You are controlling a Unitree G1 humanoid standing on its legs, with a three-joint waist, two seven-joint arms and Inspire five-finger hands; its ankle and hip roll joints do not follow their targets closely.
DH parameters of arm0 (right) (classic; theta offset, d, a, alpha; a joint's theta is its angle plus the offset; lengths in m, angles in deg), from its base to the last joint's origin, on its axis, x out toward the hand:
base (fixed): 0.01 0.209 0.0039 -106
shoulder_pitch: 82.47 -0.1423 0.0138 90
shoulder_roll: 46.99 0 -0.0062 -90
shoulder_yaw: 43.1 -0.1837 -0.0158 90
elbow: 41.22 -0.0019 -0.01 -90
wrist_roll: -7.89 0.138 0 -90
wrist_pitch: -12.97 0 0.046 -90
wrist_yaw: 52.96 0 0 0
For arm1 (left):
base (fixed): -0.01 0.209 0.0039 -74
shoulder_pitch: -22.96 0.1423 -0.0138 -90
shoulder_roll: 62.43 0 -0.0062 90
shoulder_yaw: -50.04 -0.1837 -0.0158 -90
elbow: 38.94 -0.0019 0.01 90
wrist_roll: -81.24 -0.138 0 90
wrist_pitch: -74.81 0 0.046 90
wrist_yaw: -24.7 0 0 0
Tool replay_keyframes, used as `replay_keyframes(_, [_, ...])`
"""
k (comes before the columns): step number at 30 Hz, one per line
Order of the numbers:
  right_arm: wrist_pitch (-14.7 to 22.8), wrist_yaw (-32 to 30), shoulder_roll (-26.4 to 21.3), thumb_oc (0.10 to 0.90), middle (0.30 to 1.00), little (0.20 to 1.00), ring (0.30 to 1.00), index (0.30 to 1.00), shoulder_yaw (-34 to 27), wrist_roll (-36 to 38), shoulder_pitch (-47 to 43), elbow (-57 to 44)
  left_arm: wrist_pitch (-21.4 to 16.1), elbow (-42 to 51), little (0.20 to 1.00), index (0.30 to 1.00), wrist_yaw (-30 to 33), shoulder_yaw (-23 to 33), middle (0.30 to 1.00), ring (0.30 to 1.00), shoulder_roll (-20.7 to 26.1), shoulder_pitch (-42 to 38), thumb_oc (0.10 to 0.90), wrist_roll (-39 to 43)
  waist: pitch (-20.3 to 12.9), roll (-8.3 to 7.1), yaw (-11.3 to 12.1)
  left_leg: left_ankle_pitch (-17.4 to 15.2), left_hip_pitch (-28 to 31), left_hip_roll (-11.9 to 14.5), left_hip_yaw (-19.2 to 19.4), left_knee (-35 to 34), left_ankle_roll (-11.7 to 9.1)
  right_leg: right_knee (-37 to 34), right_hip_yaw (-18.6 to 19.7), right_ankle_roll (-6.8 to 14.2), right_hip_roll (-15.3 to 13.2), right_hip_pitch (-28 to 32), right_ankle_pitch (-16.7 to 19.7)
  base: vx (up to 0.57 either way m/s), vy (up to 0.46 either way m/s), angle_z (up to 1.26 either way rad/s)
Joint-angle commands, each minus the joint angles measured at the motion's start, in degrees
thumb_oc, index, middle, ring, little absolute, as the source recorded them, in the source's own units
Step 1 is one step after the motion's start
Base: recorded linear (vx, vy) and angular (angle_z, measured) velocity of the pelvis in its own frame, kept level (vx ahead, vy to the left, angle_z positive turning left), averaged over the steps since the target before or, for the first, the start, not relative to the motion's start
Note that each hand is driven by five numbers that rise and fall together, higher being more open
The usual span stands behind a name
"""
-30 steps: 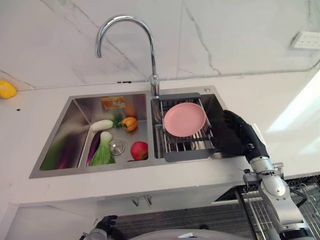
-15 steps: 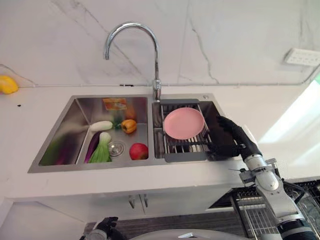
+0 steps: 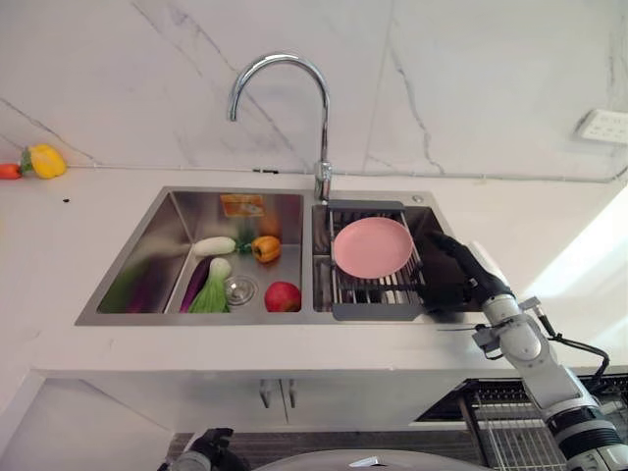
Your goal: Place the dishes in the dishwasher.
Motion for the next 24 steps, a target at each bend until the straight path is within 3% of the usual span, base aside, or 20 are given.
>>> replay_keyframes(1, [3.79,-5.01,-5.82,0.800,0.900,0.900,0.900,0.900,-0.96,-4.37,-13.28,-0.03,-1.41,-3.72,0.900,0.900,0.61,-3.90,0.900,0.900,-0.34,-3.60,0.800,-3.09,0.60,1.44,2.21,-7.33,2.10,1.28,0.42,2.97,1.14,2.79,-2.04,2.24,-2.32,-1.03,-4.33,0.00,0.000,0.00])
replay_keyframes(5, [3.58,-5.93,-7.21,0.800,0.900,0.900,0.900,0.900,0.29,-7.70,-14.37,0.47,-1.69,-3.86,0.900,0.900,0.73,-4.14,0.900,0.900,-0.34,-3.75,0.800,-3.46,0.64,1.48,2.27,-7.12,2.07,1.14,0.10,2.54,1.16,2.64,-2.27,2.35,-2.43,-1.01,-4.08,0.00,-0.006,0.04])
replay_keyframes(9, [3.29,-8.62,-9.59,0.800,0.900,0.900,0.900,0.900,4.57,-17.34,-16.86,1.86,-2.02,-4.43,0.900,0.900,1.45,-4.62,0.900,0.900,-0.44,-4.24,0.800,-4.54,0.64,1.41,2.77,-7.04,2.07,1.22,-0.38,2.37,1.11,2.61,-2.83,2.39,-2.47,-0.71,-4.10,0.00,-0.023,0.04])
replay_keyframes(24, [1.76,-8.92,-6.45,0.800,0.900,0.900,0.900,0.900,9.55,-18.31,-19.55,7.07,-1.98,-1.05,0.900,0.900,1.44,-5.97,0.900,0.900,0.00,-3.30,0.800,-4.07,0.63,1.71,3.81,-6.93,1.85,1.24,-1.18,2.40,1.04,2.68,-3.76,2.27,-2.48,-0.10,-4.31,0.01,-0.006,0.04])
